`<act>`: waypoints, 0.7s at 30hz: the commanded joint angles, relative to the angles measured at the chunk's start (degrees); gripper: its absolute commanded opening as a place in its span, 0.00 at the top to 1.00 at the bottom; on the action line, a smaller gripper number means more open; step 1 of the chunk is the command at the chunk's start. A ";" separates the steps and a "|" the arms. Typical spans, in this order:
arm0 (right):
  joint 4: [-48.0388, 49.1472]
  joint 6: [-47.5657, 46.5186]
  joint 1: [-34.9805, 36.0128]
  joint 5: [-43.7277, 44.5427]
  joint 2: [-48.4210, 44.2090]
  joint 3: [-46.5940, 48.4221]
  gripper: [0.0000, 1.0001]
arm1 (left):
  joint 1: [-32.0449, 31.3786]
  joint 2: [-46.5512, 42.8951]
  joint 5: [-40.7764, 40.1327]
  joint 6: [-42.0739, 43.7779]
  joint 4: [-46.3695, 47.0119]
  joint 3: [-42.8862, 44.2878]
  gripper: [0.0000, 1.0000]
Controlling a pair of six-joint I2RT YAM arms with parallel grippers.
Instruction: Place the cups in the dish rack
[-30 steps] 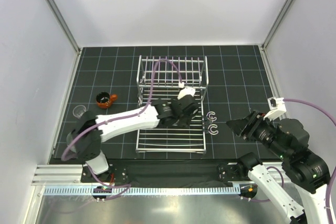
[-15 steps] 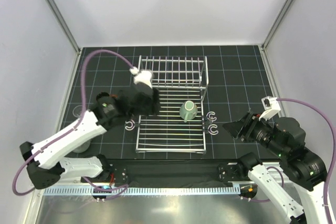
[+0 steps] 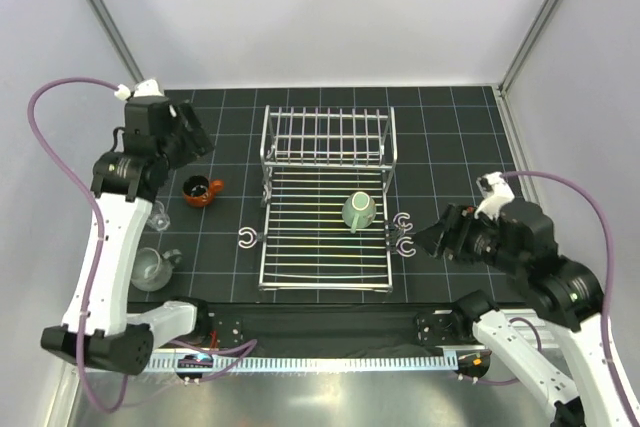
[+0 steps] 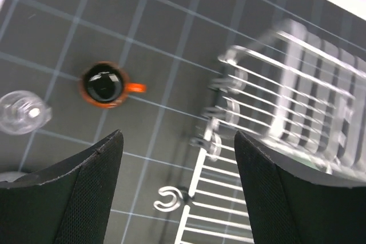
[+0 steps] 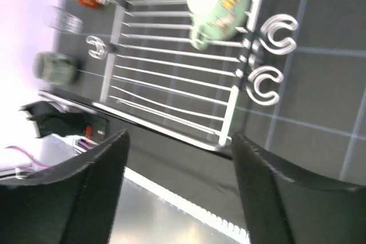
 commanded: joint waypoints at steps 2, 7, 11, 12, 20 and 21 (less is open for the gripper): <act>-3.45 -0.87 0.29 4.51 6.10 0.69 0.14 | 9.35 5.44 10.25 0.29 1.12 -2.41 0.21; -3.28 -2.26 0.29 6.90 9.53 2.54 0.02 | 16.23 12.30 14.15 -3.49 2.80 -4.09 0.16; -1.78 -4.47 0.38 7.86 9.63 2.10 0.00 | 16.23 17.30 4.16 -6.91 2.28 -4.18 0.04; -1.61 -4.73 0.29 8.21 9.63 1.84 0.00 | 16.23 17.93 1.51 -8.40 2.01 -4.35 0.03; -2.39 -5.88 0.38 13.50 10.41 1.75 0.00 | 16.14 21.27 -1.41 -17.19 5.08 -6.64 0.07; -3.01 -6.05 0.38 12.62 11.64 1.92 0.00 | 16.05 22.32 -2.81 -18.16 4.74 -6.55 0.09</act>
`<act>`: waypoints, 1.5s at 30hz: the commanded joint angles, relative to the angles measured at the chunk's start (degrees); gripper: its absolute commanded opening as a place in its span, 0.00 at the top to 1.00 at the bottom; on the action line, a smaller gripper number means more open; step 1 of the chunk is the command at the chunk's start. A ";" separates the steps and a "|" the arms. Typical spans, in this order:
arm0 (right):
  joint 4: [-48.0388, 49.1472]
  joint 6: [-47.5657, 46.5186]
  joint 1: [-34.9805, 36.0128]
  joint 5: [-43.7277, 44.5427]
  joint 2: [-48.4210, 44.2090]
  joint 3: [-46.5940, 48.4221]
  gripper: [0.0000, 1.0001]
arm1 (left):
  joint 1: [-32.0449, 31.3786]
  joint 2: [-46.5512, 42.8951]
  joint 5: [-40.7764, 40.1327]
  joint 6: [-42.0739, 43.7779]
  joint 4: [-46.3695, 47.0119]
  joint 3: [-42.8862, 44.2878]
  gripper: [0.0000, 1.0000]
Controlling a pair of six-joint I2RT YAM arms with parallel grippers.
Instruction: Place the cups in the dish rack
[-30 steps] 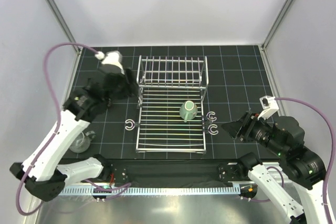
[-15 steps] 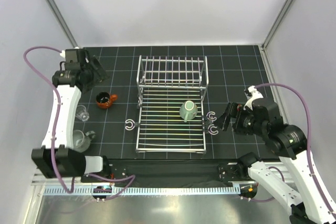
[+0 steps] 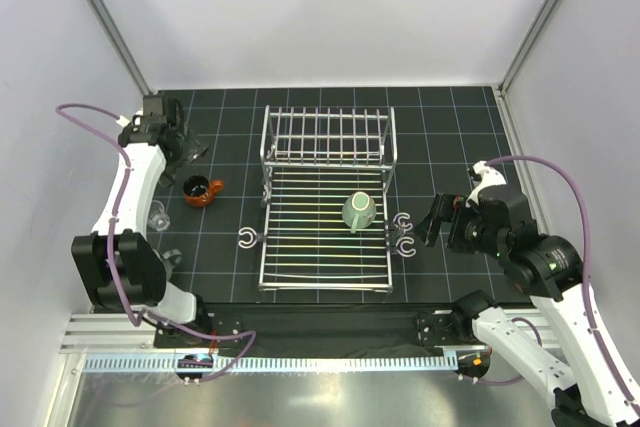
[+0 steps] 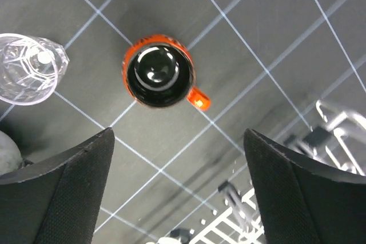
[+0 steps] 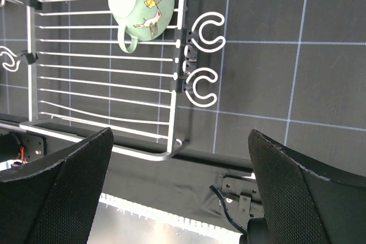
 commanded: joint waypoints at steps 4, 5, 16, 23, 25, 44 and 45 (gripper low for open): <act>0.57 -1.27 0.38 0.82 1.70 0.59 0.00 | 0.01 5.00 -10.02 -13.21 -1.62 0.67 0.17; 0.84 -1.09 0.38 0.74 1.44 -0.03 0.00 | 0.01 6.23 -10.90 -15.14 -3.02 1.80 0.18; 1.46 -1.44 0.38 -2.34 1.09 -0.56 0.00 | -2.36 14.68 -10.90 -18.41 -1.72 5.68 0.29; 2.06 -1.53 0.29 -1.90 0.30 -1.00 0.01 | -2.54 20.38 -11.70 -22.27 -5.83 9.80 0.29; 2.33 -1.53 0.38 -2.51 0.47 -0.91 0.00 | -2.45 22.93 -11.43 -23.24 -6.81 11.12 0.29; 1.28 -5.93 0.29 -13.49 5.83 -2.75 0.01 | -2.36 27.87 -12.40 -21.58 -5.50 12.97 0.95; 1.19 -5.93 0.38 -14.46 5.74 -3.10 0.01 | -2.45 27.78 -12.31 -21.40 -5.67 13.15 1.00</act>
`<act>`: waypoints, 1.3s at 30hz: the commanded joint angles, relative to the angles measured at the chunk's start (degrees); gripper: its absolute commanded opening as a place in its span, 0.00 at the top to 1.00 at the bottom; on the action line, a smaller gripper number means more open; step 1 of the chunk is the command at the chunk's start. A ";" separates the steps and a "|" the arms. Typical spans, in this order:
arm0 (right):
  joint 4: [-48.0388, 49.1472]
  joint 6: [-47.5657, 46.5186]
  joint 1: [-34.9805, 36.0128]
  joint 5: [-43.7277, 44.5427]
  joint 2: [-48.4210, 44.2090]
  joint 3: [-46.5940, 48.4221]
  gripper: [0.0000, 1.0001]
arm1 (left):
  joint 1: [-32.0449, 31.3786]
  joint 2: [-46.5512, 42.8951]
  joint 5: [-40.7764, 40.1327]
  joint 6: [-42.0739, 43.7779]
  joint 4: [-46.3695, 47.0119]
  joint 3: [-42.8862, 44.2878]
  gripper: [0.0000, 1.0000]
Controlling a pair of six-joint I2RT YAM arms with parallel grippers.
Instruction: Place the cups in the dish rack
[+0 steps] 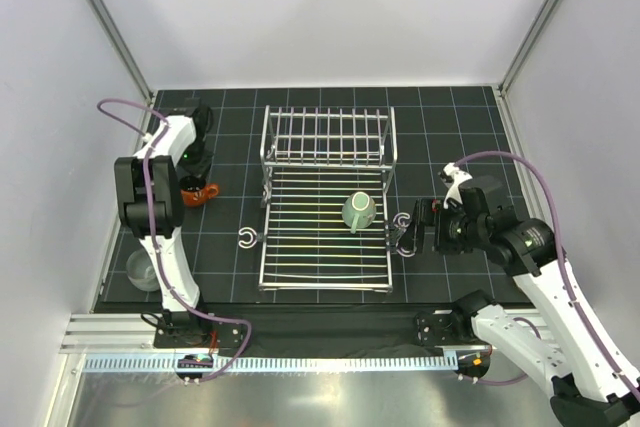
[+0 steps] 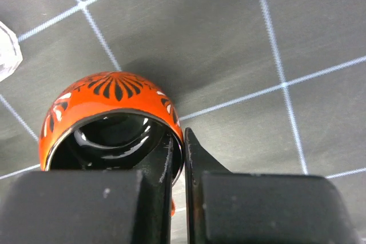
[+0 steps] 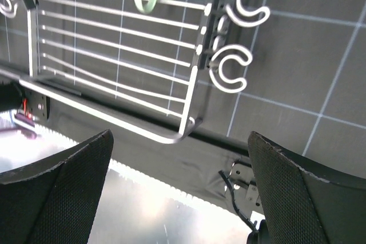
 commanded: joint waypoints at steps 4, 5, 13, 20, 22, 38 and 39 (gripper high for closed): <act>0.47 -1.62 0.38 -8.80 -1.03 -1.95 0.01 | 0.08 -5.06 -0.94 1.99 -0.86 -0.05 1.00; 0.56 -1.45 0.38 -9.77 -1.39 -1.96 0.01 | 0.00 -6.89 -0.42 2.34 -0.51 -0.23 1.00; 3.27 0.31 0.38 -18.89 -4.90 -0.72 0.01 | -0.01 -26.83 9.85 7.35 5.54 -5.23 1.00; 17.85 10.41 0.90 -30.06 -8.33 -3.36 0.01 | -2.80 -57.24 31.66 11.39 35.50 -23.59 1.00; 22.68 13.93 2.30 -30.96 -8.42 -3.63 0.01 | -4.30 -63.65 33.77 13.15 40.94 -25.18 1.00; 57.49 27.82 31.39 -6.10 2.47 -4.85 0.01 | -14.77 -86.00 45.29 -1.43 72.79 -44.15 1.00; 60.30 27.65 34.10 -5.13 5.09 -4.42 0.01 | -14.86 -88.45 45.47 -2.48 73.40 -44.87 1.00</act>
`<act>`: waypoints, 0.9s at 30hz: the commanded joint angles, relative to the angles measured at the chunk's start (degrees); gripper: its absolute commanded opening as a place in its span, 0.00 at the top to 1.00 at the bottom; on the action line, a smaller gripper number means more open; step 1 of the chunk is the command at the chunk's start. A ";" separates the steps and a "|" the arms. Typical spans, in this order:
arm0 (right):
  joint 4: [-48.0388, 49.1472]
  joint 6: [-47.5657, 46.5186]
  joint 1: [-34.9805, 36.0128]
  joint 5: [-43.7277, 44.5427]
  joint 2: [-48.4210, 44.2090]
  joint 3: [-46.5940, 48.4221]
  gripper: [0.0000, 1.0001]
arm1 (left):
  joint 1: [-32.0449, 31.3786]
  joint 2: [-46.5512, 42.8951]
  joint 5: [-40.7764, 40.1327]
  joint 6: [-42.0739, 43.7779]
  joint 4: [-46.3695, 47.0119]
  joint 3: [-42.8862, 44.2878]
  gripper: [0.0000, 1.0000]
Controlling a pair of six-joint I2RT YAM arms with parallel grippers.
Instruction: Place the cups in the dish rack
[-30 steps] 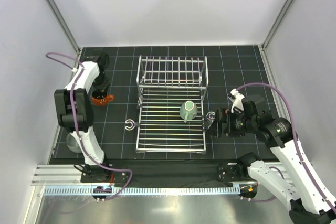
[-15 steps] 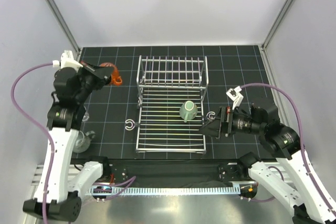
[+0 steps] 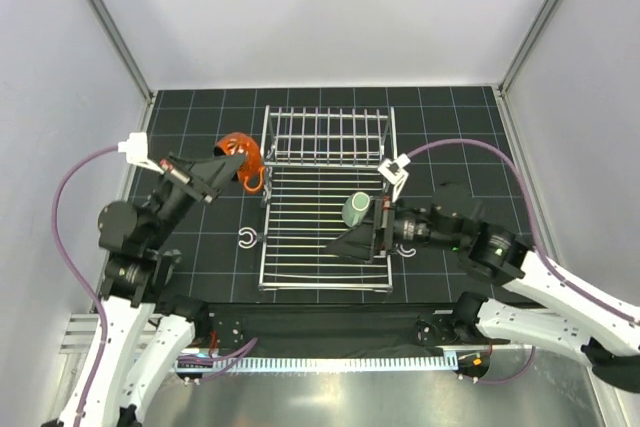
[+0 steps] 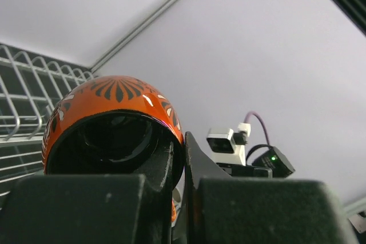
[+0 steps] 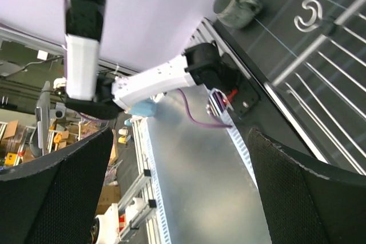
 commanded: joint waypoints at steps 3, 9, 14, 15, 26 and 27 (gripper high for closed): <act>16.83 -0.44 9.29 12.55 10.17 3.49 0.02 | -0.17 -8.79 1.14 -7.25 12.62 -4.22 1.00; 26.39 -2.22 16.16 19.86 17.14 7.12 0.09 | -2.19 -13.54 3.69 -9.12 15.35 -8.80 1.00; 33.18 -1.33 17.65 21.36 19.86 6.94 0.15 | -4.30 -14.77 4.92 -8.16 16.14 -10.04 1.00; 34.58 -1.16 17.82 21.18 20.30 7.12 0.16 | -4.56 -14.86 4.93 -7.98 16.23 -10.30 1.00; 36.61 1.47 18.27 24.96 23.47 8.35 0.44 | -7.03 -15.74 5.63 -7.89 18.34 -14.43 1.00; 36.79 1.74 18.27 24.87 24.34 8.61 0.46 | -7.11 -16.00 5.72 -7.89 18.51 -14.61 1.00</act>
